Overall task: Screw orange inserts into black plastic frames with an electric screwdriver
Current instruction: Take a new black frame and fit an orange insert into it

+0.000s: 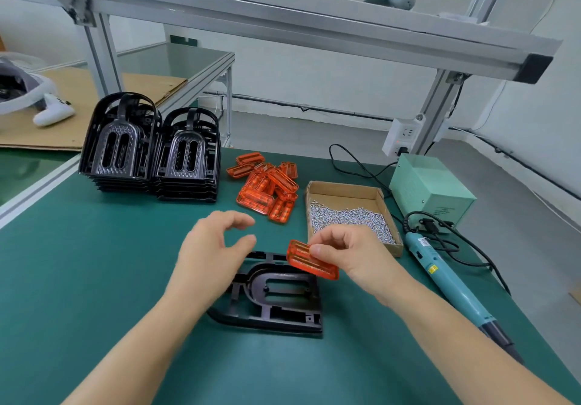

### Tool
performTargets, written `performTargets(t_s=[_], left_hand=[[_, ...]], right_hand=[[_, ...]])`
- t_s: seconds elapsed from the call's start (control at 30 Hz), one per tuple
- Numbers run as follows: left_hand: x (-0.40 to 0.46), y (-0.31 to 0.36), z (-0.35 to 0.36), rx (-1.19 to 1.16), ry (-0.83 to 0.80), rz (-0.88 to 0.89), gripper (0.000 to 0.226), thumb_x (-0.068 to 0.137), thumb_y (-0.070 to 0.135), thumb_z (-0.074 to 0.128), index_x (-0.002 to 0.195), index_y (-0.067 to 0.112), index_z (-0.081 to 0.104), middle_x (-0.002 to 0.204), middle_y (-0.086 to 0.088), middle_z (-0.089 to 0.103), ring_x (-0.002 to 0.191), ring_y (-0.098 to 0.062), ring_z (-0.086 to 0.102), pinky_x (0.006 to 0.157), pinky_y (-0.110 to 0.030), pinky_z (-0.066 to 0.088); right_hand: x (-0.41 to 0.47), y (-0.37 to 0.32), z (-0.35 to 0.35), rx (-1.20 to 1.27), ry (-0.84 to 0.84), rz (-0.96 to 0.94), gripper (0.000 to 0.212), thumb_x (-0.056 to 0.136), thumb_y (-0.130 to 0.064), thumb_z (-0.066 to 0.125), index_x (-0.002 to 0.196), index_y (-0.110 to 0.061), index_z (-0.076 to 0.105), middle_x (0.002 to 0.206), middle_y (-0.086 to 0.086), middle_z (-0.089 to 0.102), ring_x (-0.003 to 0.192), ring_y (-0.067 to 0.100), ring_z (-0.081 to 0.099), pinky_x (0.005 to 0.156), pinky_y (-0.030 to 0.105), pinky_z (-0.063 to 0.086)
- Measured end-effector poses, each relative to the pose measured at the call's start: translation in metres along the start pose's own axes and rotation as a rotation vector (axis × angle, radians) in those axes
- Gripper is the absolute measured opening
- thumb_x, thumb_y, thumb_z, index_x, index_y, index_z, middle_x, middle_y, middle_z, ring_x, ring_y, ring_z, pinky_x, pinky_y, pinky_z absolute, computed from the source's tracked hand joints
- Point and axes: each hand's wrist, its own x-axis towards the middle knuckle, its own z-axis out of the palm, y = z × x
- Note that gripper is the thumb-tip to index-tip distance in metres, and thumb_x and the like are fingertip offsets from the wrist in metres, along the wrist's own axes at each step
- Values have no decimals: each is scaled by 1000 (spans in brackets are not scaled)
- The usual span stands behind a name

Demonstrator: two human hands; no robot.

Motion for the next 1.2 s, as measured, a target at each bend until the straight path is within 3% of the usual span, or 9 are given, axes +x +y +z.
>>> performTargets(t_s=[0.1, 0.23, 0.47, 0.63, 0.8, 0.97, 1.1, 1.2], left_hand=[[-1, -15, -5, 244, -18, -29, 28, 87, 25, 64, 115, 26, 62, 112, 10, 57, 107, -15, 47, 92, -32, 37], [-4, -29, 8, 147, -134, -53, 31, 90, 15, 59, 121, 23, 59, 116, 5, 60, 106, -14, 54, 93, -26, 38], [5, -36, 16, 13, -154, 8, 28, 89, 7, 60, 109, 26, 64, 106, 14, 64, 102, -2, 57, 82, -11, 38], [8, -40, 14, 17, -197, 52, 23, 88, 11, 63, 90, 34, 68, 95, 19, 67, 95, 3, 59, 85, -17, 43], [17, -44, 10, -4, -295, 112, 27, 87, 9, 65, 86, 36, 70, 96, 19, 69, 94, 6, 60, 87, -14, 44], [25, -47, 7, -75, -400, 113, 23, 86, 7, 66, 90, 28, 74, 95, 15, 72, 95, 0, 64, 93, -26, 47], [25, -44, 10, -30, -392, 139, 28, 87, 8, 65, 88, 36, 72, 94, 17, 70, 94, 3, 61, 92, -23, 45], [24, -39, 13, 110, -356, 196, 31, 87, 11, 63, 89, 41, 68, 93, 24, 63, 96, 5, 56, 90, -17, 39]], right_hand=[[0, 8, 11, -138, -30, -8, 16, 89, -10, 69, 78, -21, 71, 71, -10, 68, 64, 1, 58, 64, 15, 45], [-2, 16, 29, -294, -9, -25, 16, 88, -19, 69, 76, -28, 69, 74, -15, 67, 68, -3, 58, 69, 17, 44], [-4, 19, 48, -530, 124, -101, 10, 90, -31, 65, 94, -27, 73, 95, -12, 72, 89, 8, 61, 81, 29, 46], [-4, 20, 44, -788, 149, -311, 16, 96, -31, 57, 100, -24, 71, 98, -8, 68, 94, 13, 54, 81, 29, 38], [0, 25, 42, -840, 141, -441, 19, 97, -26, 56, 103, -16, 72, 98, -1, 62, 96, 18, 52, 83, 33, 41], [0, 27, 31, -852, -3, -541, 14, 93, -19, 62, 93, -9, 72, 89, 4, 64, 86, 21, 56, 76, 34, 47], [-6, 35, 35, -833, 108, -581, 10, 89, -16, 65, 87, -9, 71, 82, 3, 63, 78, 23, 59, 66, 35, 52], [-8, 36, 37, -757, 128, -574, 9, 89, -16, 67, 87, -9, 72, 84, 3, 64, 78, 22, 60, 68, 35, 52]])
